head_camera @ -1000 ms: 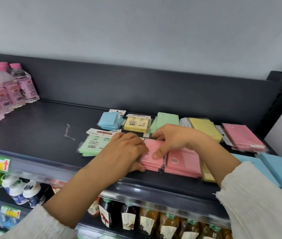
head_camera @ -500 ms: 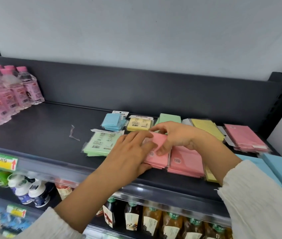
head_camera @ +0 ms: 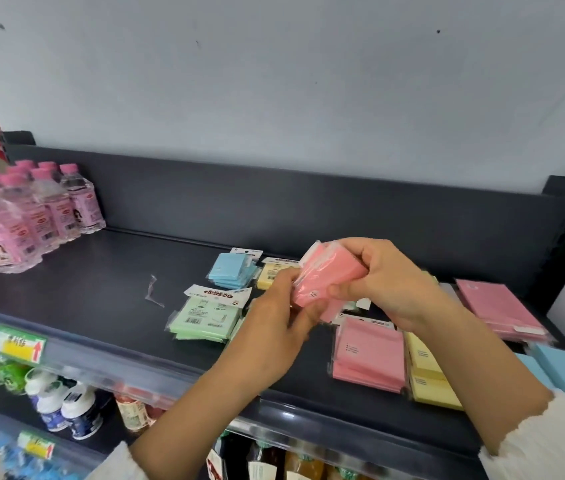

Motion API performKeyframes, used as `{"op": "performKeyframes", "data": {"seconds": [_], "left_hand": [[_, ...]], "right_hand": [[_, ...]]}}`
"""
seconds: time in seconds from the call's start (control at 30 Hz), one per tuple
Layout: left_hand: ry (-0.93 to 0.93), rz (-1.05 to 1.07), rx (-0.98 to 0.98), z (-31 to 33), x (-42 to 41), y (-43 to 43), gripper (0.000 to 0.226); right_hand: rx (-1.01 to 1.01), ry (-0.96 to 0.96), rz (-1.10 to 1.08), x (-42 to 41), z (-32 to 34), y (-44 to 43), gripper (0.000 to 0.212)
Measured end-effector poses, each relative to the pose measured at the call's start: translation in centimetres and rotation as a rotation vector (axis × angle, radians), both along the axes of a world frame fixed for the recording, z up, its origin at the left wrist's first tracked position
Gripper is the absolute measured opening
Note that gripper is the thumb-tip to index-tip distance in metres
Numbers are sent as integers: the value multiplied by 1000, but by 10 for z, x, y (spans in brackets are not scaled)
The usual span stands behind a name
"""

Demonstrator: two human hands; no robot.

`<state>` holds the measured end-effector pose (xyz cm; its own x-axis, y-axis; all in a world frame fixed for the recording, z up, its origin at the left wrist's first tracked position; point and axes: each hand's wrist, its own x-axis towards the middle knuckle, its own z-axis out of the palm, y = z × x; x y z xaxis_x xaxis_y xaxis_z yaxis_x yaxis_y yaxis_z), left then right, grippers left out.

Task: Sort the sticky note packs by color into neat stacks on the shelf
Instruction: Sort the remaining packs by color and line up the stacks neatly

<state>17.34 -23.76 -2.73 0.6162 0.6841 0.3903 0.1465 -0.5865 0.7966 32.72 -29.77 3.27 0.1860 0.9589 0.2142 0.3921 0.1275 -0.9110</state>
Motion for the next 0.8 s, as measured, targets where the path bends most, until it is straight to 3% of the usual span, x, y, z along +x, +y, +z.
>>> {"op": "performKeyframes", "data": {"seconds": [0.17, 0.27, 0.37, 0.43, 0.6, 0.8], "left_hand": [[-174, 78, -12, 5, -9, 3, 28], [-313, 168, -87, 6, -24, 3, 30], [-408, 271, -158, 11, -42, 3, 33], [-400, 310, -147, 14, -58, 1, 39], [-322, 386, -100, 9, -108, -1, 57], [-206, 472, -76, -3, -181, 16, 52]], "right_hand": [[171, -47, -68, -32, 0, 10, 59], [161, 287, -85, -52, -8, 27, 64], [81, 570, 28, -82, -16, 42, 37], [38, 522, 83, -104, -24, 50, 23], [1, 424, 124, -150, -41, 71, 17], [-26, 385, 133, -215, -53, 89, 18]]}}
